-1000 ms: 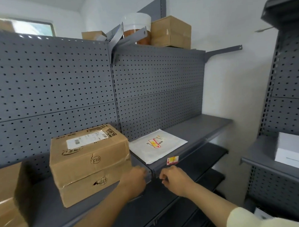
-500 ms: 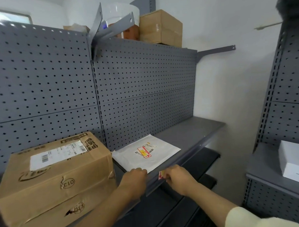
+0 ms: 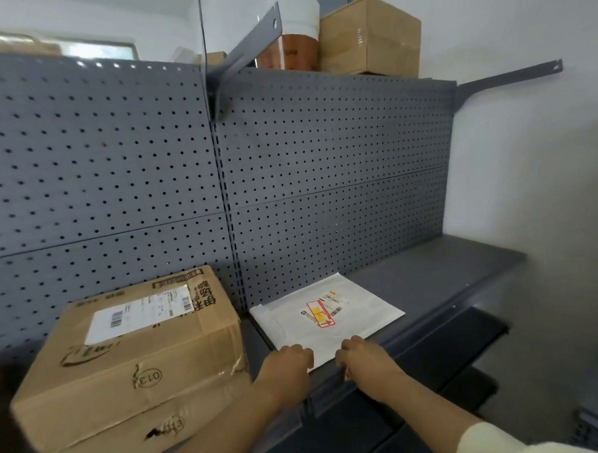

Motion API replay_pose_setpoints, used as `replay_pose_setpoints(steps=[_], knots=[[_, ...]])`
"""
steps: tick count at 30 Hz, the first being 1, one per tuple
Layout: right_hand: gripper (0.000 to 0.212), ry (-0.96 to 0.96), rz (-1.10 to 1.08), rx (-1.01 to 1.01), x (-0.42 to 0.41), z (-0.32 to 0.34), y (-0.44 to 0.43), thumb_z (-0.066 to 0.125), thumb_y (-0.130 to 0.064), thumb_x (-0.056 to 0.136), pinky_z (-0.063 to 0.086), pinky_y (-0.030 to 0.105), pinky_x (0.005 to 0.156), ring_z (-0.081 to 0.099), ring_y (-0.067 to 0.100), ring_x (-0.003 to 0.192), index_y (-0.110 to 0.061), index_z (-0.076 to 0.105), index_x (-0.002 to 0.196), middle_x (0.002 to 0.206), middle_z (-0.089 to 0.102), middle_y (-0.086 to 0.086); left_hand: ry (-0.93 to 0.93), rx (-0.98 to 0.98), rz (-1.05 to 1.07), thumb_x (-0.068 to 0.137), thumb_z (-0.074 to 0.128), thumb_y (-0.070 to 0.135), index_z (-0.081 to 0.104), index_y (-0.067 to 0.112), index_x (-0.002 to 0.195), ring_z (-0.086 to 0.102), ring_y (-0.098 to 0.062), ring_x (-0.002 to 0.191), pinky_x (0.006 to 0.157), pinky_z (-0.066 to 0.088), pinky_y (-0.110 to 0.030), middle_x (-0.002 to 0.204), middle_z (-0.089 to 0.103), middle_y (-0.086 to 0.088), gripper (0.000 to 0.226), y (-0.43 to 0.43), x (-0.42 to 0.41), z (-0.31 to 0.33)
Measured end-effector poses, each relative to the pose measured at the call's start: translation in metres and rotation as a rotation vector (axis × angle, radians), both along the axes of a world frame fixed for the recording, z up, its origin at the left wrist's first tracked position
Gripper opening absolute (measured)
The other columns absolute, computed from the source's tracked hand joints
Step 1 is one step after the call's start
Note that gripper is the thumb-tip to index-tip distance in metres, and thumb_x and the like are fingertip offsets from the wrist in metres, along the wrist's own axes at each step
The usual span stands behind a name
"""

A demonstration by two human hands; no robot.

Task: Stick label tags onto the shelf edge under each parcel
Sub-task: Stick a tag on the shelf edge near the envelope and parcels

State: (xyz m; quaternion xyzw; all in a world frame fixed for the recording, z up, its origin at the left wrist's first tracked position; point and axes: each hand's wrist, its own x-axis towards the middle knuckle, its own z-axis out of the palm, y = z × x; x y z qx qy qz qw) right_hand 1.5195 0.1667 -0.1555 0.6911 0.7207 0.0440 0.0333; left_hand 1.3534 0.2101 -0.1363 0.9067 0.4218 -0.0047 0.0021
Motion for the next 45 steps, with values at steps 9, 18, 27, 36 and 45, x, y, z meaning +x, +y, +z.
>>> replay_pose_setpoints(steps=[9, 18, 27, 36, 45], knots=[[0.030, -0.012, 0.080, -0.006, 0.011, 0.001, 0.003, 0.066, -0.009, 0.084, 0.049, 0.038, 0.093, 0.055, 0.025, 0.103, -0.013, 0.059, 0.112, 0.117, 0.057, 0.011, 0.018, -0.016, 0.060, 0.094, 0.046, 0.015, 0.051, 0.016, 0.129, 0.052, -0.027, 0.120, 0.098, 0.044, -0.038, 0.133, 0.052, -0.008, 0.035, 0.003, -0.006, -0.001], [0.006, 0.724, 0.029, 0.236, 0.025, 0.053, 0.002, 0.072, -0.021, 0.083, 0.052, 0.018, 0.071, 0.060, 0.001, 0.073, -0.018, 0.067, 0.081, 0.083, 0.068, -0.005, 0.057, 0.007, 0.110, 0.093, 0.046, 0.015, 0.053, 0.015, 0.127, 0.054, -0.028, 0.118, 0.096, 0.046, -0.037, 0.132, 0.053, -0.008, 0.034, 0.001, -0.010, 0.004], [0.038, 1.010, 0.019, 0.183, 0.010, 0.059, -0.005, 0.048, 0.004, 0.092, 0.049, 0.012, 0.059, 0.058, 0.011, 0.068, -0.021, 0.059, 0.119, 0.087, 0.049, 0.004, 0.044, 0.066, 0.172, 0.093, 0.041, 0.015, 0.057, 0.011, 0.117, 0.059, -0.031, 0.110, 0.090, 0.050, -0.041, 0.124, 0.058, -0.011, 0.029, -0.007, -0.031, 0.011], [0.019, 1.057, 0.133, 0.125, -0.045, 0.039, -0.010, 0.050, -0.009, 0.096, 0.058, 0.032, 0.072, 0.066, 0.017, 0.071, -0.018, 0.064, 0.106, 0.080, 0.058, 0.002, 0.033, 0.097, 0.280, 0.093, 0.043, 0.013, 0.055, 0.017, 0.127, 0.059, -0.029, 0.115, 0.093, 0.051, -0.041, 0.132, 0.058, -0.007, 0.037, -0.035, -0.089, 0.002], [0.013, 1.009, 0.216, 0.091, -0.120, 0.017, -0.011, 0.061, -0.010, 0.087, 0.051, 0.021, 0.071, 0.061, 0.009, 0.078, -0.019, 0.067, 0.080, 0.088, 0.070, 0.002, -0.003, -0.020, 0.553, 0.091, 0.047, 0.012, 0.061, 0.012, 0.112, 0.060, -0.032, 0.110, 0.092, 0.050, -0.039, 0.122, 0.062, -0.012, 0.026, -0.075, -0.173, -0.006]])
